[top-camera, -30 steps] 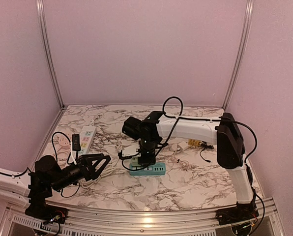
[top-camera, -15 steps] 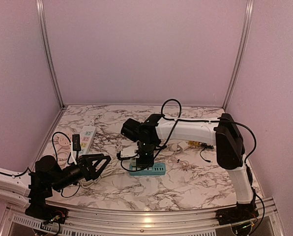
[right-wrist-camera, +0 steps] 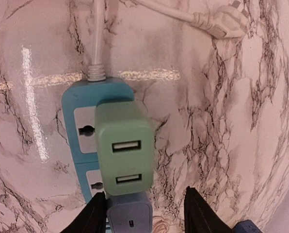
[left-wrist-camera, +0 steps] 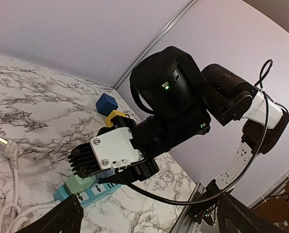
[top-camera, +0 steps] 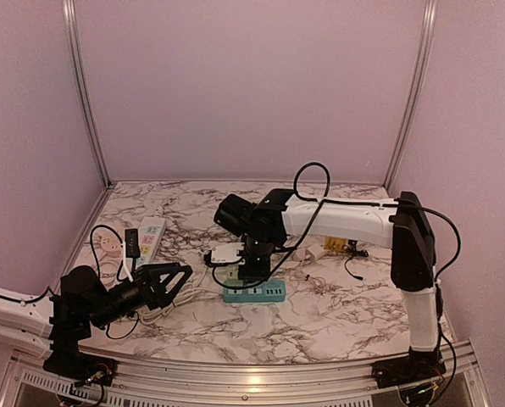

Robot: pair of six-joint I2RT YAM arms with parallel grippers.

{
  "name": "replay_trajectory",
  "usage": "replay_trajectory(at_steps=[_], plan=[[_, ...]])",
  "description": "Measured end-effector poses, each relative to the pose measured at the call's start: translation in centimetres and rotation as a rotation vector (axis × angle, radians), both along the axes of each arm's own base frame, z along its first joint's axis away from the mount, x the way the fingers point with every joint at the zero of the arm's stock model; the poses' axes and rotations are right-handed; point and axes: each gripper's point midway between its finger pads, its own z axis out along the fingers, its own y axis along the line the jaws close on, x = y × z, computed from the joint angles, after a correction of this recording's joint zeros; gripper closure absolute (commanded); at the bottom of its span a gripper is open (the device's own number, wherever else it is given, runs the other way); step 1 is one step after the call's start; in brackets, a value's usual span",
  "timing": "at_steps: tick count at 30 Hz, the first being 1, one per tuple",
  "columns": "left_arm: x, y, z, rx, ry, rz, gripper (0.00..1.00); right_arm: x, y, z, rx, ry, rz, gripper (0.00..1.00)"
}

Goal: Insert the plug
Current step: Insert the plug into the socket slot, then move the socket to the center of the board.

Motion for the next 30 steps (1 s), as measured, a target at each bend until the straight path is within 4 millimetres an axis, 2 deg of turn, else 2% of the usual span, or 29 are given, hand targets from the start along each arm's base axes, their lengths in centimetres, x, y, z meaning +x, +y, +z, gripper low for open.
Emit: replay_trajectory(at_steps=[5,13,18,20,26,30], plan=[[0.0,-0.1,0.1,-0.001,0.0,-0.003,0.01,0.1,-0.1,1.7,0.035,-0.03,-0.002,0.49],[-0.1,-0.1,0.0,0.007,0.003,-0.008,0.01,-0.2,-1.2,3.0,0.053,-0.06,-0.014,0.47],[-0.1,0.4,0.4,0.01,-0.006,0.004,0.01,0.1,-2.0,5.3,0.091,-0.121,-0.036,0.42],[0.0,0.7,0.8,0.018,-0.016,0.015,0.01,0.3,-2.1,6.7,0.116,-0.158,-0.046,0.04],[0.3,1.3,2.2,0.04,-0.042,0.048,0.01,1.4,-3.1,11.5,0.206,-0.303,-0.099,0.01],[0.5,1.5,2.0,0.091,-0.044,0.067,0.01,2.8,-5.1,14.9,0.273,-0.462,-0.206,0.01]])
